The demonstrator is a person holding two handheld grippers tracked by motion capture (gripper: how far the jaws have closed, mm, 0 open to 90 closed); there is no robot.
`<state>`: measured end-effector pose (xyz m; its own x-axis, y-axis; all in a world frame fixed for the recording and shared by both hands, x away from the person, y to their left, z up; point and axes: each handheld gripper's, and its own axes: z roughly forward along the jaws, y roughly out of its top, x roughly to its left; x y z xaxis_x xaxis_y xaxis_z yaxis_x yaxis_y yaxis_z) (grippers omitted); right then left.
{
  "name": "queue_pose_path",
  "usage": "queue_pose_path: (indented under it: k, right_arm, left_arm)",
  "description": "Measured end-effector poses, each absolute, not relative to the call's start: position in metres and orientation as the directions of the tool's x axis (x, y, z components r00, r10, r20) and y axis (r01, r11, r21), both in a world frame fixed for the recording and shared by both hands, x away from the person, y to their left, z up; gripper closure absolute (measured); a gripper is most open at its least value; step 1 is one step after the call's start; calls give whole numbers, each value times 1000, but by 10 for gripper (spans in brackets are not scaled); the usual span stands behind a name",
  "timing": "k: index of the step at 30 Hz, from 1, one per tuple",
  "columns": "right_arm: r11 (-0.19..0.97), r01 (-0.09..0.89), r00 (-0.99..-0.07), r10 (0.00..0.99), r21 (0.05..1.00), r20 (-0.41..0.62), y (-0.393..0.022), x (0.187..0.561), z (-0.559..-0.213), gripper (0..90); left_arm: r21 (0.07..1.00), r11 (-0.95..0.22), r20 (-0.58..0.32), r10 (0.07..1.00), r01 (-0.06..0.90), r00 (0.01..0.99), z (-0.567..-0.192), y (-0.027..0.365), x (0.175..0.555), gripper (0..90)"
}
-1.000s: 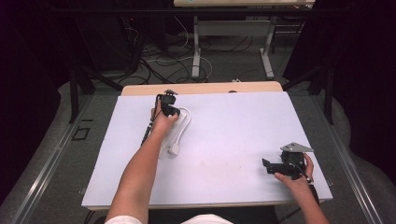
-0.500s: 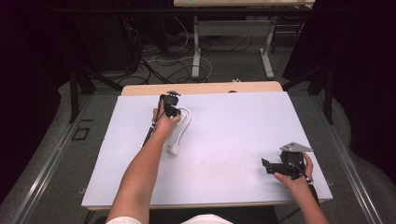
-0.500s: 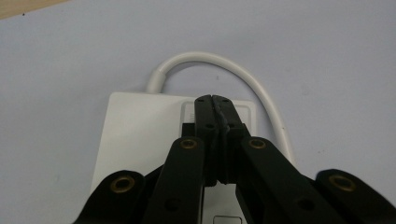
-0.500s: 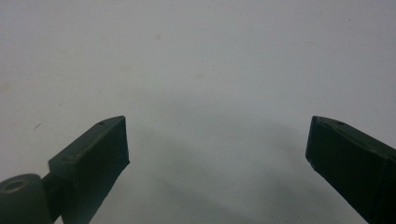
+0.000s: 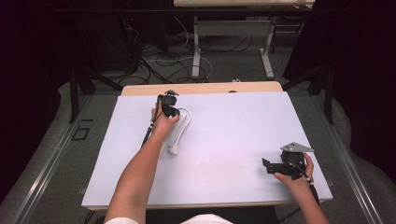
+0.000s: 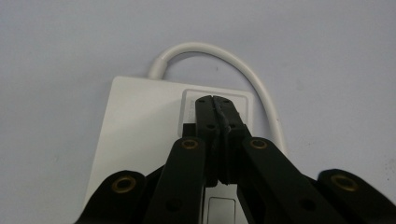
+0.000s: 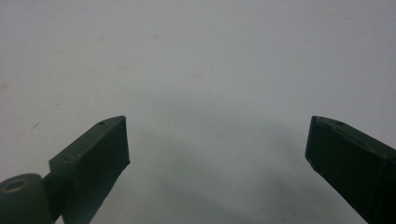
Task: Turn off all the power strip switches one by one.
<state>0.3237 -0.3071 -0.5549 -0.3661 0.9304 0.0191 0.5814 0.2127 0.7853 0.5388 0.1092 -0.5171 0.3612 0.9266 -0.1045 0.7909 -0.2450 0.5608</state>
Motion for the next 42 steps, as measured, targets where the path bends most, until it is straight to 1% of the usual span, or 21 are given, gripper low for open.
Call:
queue_pose_path:
  k: [1, 6, 11, 14, 16, 22, 26, 32, 42]
  right_arm:
    - [215, 582, -368, 930, 784, 18, -307, 324, -555, 55]
    - [211, 580, -368, 930, 787, 22, -307, 324, -554, 56]
    - [213, 581, -371, 929, 785, 22, -306, 324, -554, 56]
    - [213, 578, -372, 928, 787, 22, -307, 324, -554, 56]
    - [212, 580, -370, 929, 786, 22, -307, 324, -554, 56]
    - [208, 581, -367, 930, 787, 25, -306, 324, -554, 56]
    - [218, 576, -372, 928, 788, 15, -306, 323, -554, 56]
    - [209, 576, -366, 930, 790, 21, -307, 323, -553, 56]
    - [211, 577, -367, 930, 789, 20, -306, 322, -553, 56]
  left_arm:
    - [560, -260, -96, 923, 787, 373, -516, 110, 538, 900]
    - [557, -264, -96, 922, 788, 376, -514, 111, 533, 900]
    - [572, -250, -106, 922, 781, 373, -506, 113, 528, 900]
    - [582, -229, -142, 916, 780, 374, -500, 116, 525, 893]
    - [586, -227, -146, 915, 778, 377, -497, 117, 523, 892]
    - [605, -175, -227, 897, 777, 379, -489, 121, 515, 882]
    - [610, -208, -206, 890, 765, 407, -485, 125, 509, 900]
    - [616, -227, -197, 883, 754, 426, -480, 131, 498, 900]
    - [600, -230, -202, 884, 766, 423, -481, 137, 489, 900]
